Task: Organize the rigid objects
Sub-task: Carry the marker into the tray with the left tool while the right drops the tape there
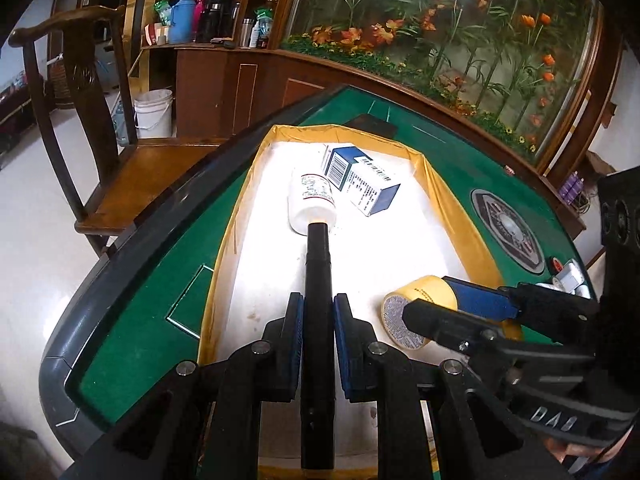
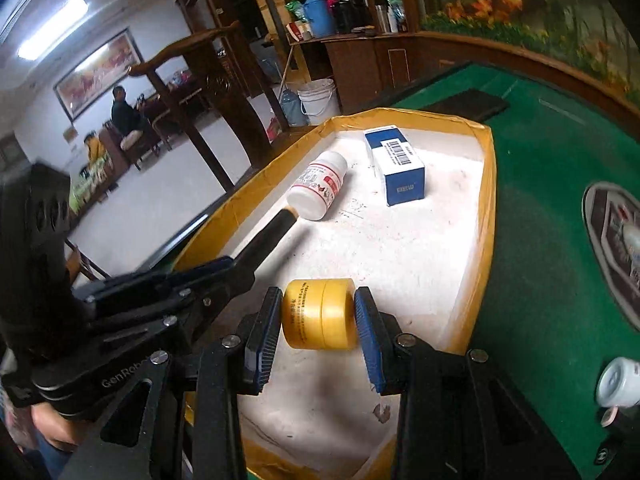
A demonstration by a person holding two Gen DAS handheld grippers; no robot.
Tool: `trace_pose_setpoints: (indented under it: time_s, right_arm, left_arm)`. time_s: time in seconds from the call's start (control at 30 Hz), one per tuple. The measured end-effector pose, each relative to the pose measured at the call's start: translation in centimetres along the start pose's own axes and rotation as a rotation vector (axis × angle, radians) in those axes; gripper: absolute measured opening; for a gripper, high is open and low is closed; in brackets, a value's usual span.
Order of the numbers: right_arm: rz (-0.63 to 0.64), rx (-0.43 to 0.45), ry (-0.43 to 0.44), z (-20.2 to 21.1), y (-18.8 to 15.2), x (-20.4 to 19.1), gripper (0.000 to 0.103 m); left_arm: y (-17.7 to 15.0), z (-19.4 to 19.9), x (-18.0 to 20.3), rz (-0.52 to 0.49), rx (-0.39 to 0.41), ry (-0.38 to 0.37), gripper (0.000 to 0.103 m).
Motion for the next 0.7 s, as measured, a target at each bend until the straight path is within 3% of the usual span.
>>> trace_pose_setpoints:
  time_s: [0.23, 0.63, 0.7]
  right_arm:
    - [0.079, 0.007, -0.039, -0.16, -0.32, -0.47, 0.036]
    - [0.076, 0.032, -0.021, 0.26, -0.52, -0.67, 0.036]
    - [0.074, 0.034, -0.017, 0.38, -0.61, -0.67, 0.036]
  left_arm:
    - [-0.1, -0.06, 0.01, -0.024, 0.002, 0.049, 0.015]
    - [-0.34, 0.35, -0.18, -0.009, -0.007, 0.062, 0.016]
    - [-0.4, 0.58, 0.08, -0.018, -0.006, 0.065, 0.021]
Point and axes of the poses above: each gripper's, at about its wrist camera, not at the fingertips, and z roughly against the way its jaws point, x to its right, y to its top, the point moved 5 cm from there along -z, roughly the way its jaws point, and after that the axes turned 6 degrees about y, right-handed, at the moved point
